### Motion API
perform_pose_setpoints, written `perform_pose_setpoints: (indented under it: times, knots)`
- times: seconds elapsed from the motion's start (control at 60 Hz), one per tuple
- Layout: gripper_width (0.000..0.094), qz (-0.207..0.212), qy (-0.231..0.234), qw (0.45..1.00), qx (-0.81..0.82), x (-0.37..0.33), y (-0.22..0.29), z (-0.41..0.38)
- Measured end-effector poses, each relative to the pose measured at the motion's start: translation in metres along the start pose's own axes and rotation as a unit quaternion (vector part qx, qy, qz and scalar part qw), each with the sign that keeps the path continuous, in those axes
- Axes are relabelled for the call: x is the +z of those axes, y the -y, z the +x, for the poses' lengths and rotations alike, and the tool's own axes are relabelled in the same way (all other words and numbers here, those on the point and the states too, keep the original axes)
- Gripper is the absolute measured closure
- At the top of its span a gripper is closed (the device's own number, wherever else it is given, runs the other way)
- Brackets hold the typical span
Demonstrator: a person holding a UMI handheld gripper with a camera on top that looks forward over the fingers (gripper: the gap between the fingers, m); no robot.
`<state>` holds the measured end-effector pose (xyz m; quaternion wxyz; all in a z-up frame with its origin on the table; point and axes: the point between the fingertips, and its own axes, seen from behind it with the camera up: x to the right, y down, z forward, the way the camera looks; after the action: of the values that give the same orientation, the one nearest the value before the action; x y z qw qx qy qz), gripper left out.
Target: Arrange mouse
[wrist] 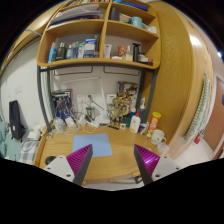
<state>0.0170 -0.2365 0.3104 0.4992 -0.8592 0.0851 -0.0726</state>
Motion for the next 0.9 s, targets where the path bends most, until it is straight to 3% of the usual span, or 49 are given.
perform_pose_setpoints:
  times: [0.133, 0.333, 0.55, 0.9]
  knots:
    - [0.0103, -0.021, 0.022, 1.000, 0.004, 0.011, -0.035, -0.029]
    - [0.0110, -0.084, 0.093, 0.992, 0.003, 0.038, -0.138, -0.151]
    - [0.0104, -0.145, 0.171, 0.974, -0.011, 0.051, -0.212, -0.288]
    - [0.0105, -0.201, 0.176, 0.963, -0.021, 0.126, -0.250, -0.380]
